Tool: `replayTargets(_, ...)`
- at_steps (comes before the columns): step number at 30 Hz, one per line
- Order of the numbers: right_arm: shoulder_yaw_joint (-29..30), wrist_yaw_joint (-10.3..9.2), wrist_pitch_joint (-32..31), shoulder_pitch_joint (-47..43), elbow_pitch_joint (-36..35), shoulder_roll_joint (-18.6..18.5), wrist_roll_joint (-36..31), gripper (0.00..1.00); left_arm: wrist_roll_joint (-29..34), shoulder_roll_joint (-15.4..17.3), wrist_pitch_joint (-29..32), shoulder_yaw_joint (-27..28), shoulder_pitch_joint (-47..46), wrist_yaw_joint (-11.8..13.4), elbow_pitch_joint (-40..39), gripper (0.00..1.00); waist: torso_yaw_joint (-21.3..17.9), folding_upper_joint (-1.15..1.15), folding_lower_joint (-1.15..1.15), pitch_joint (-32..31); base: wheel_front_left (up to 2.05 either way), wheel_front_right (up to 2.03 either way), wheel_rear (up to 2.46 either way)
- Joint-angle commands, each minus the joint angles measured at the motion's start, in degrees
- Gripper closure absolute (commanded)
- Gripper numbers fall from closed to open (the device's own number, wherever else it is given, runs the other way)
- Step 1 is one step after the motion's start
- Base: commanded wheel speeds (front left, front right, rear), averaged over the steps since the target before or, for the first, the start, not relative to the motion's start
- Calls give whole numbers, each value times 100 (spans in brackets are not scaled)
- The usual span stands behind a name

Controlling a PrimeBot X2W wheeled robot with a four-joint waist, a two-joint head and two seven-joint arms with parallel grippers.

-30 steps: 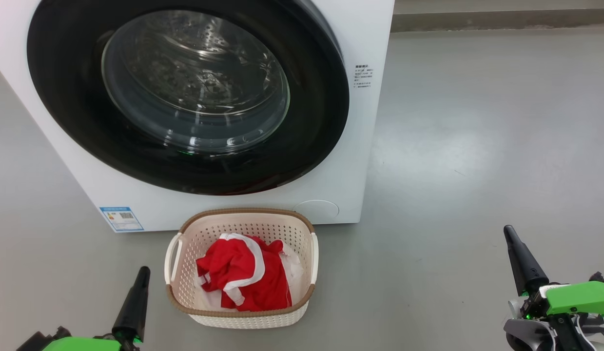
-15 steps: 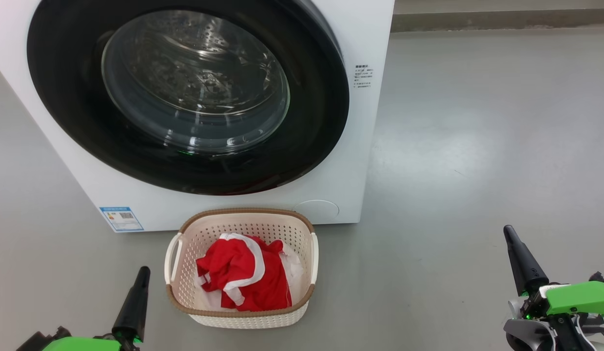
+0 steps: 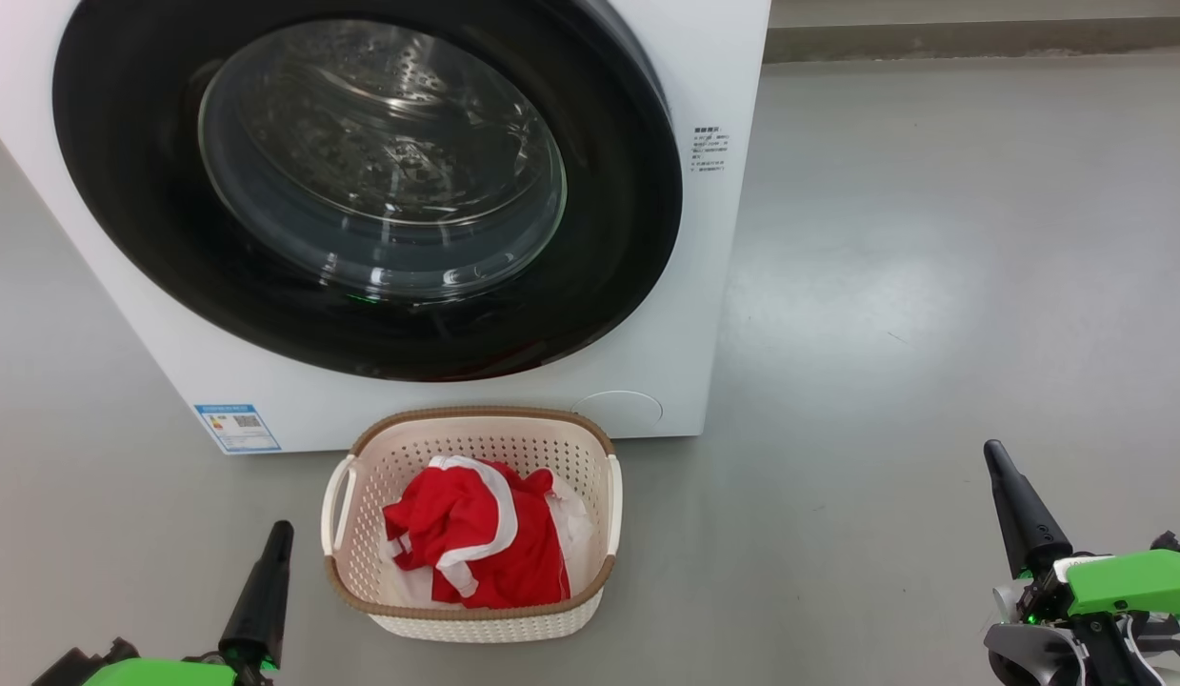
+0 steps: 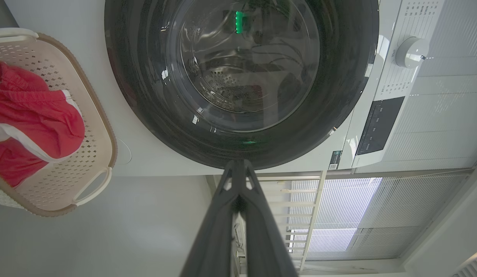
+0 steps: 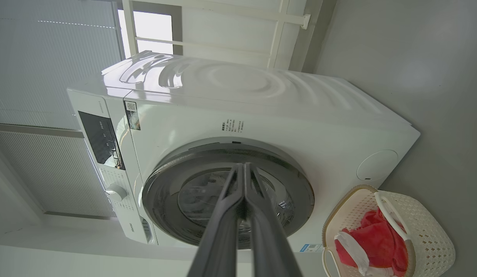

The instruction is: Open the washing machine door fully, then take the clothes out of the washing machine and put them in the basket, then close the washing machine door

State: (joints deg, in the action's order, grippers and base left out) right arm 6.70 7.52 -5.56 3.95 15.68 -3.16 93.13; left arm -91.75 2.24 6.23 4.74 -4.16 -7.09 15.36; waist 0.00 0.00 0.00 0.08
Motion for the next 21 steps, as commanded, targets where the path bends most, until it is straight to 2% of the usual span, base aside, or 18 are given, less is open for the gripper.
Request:
replayTargets(1,-95,-3,-30,243,-148,-32,-31,100,-35,64,30,186,-230,-40,-109,100,0,0,0,0,0,0,0)
replayTargets(21,-81,-3,-40,244,-147,-23,-43,100,-36,64,30,185,-230,-40,-109,100,0,0,0,0,0,0,0)
